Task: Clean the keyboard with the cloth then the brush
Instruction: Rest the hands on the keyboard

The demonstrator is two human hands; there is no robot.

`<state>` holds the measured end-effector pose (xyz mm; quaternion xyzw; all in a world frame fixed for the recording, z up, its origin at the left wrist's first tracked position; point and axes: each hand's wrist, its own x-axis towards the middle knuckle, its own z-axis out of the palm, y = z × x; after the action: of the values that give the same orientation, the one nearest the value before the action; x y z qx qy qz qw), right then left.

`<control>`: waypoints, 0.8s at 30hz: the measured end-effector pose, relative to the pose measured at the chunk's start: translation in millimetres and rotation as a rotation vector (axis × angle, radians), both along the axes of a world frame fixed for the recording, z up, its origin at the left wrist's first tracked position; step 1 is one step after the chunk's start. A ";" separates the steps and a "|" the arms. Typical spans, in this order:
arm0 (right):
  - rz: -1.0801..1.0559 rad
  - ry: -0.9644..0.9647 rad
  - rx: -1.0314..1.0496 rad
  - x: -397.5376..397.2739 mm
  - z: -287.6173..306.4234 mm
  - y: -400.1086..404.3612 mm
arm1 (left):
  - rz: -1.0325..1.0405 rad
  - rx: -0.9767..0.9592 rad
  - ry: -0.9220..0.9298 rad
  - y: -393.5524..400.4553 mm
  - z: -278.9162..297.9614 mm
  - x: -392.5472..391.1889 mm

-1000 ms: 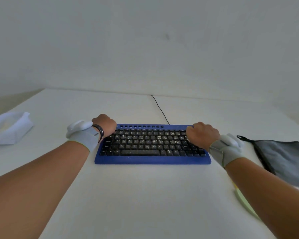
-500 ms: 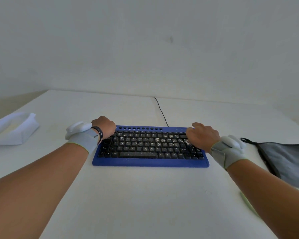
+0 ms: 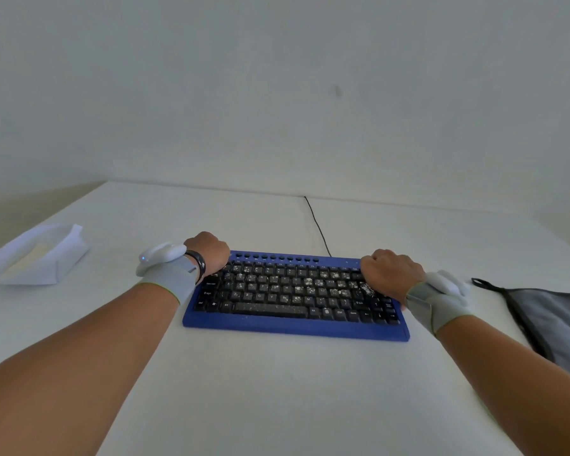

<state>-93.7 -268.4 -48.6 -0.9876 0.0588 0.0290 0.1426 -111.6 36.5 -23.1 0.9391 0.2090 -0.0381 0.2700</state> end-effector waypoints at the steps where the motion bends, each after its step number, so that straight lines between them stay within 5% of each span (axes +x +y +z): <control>1: -0.001 -0.002 0.000 -0.7 -0.3 -0.8 | -0.013 0.019 0.008 0.5 -0.4 -0.5; 24: 0.020 -0.008 0.005 -55.6 1.1 -23.4 | 0.041 -0.094 -0.062 -6.9 -2.4 -48.1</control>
<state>-149.3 -291.8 -47.5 -0.9879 0.0484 0.0265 0.1449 -159.7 29.6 -25.5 0.9216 0.2177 -0.0134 0.3211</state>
